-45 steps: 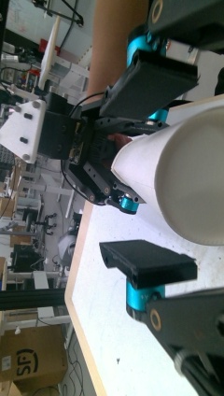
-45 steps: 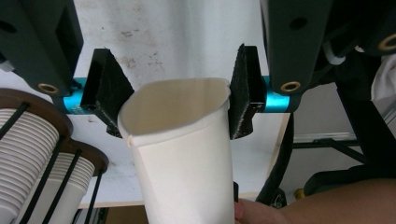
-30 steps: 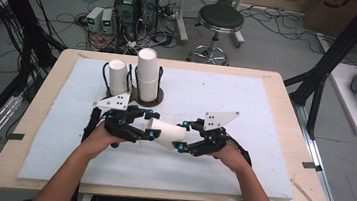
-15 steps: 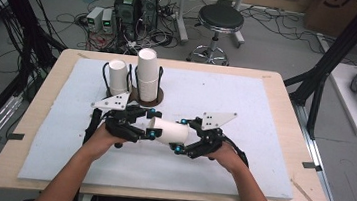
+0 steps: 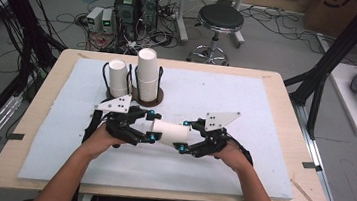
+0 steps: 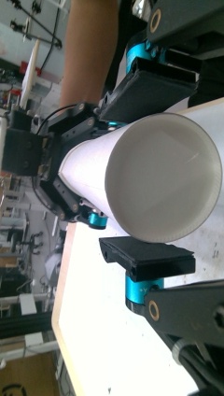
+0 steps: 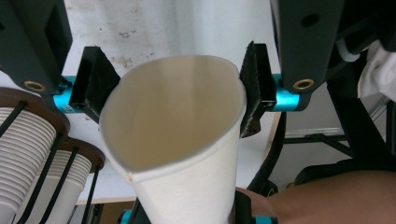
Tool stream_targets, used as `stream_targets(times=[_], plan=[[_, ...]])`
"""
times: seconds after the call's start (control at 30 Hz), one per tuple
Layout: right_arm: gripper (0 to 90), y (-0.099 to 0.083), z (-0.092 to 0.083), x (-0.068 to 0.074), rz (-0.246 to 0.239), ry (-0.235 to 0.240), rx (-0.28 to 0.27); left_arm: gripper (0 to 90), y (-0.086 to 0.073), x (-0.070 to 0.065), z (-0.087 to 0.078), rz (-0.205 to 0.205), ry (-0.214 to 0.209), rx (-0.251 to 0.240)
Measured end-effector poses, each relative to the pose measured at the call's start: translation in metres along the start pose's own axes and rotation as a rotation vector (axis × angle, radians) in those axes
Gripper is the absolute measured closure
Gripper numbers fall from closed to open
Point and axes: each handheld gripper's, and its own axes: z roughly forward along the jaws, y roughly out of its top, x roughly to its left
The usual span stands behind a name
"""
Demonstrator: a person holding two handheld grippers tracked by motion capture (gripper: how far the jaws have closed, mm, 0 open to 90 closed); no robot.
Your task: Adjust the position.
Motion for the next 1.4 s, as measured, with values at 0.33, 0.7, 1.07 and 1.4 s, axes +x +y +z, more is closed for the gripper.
stream_targets(times=[0.33,0.7,1.07,1.4], plan=[[19.5,0.001,0.0,-0.001,0.098,-0.006,-0.072,36.5,0.0,0.001,0.0,-0.012,-0.031,-0.058],[36.6,0.003,-0.006,-0.001,0.028,0.008,-0.077,33.3,-0.001,-0.001,0.002,-0.016,0.004,-0.039],[37.5,0.002,-0.008,-0.002,0.042,0.013,-0.06,33.5,-0.003,0.001,0.002,-0.005,0.003,-0.014],[39.3,0.003,-0.01,-0.002,0.047,0.042,-0.068,36.3,-0.003,0.001,-0.001,-0.003,-0.036,-0.021]])
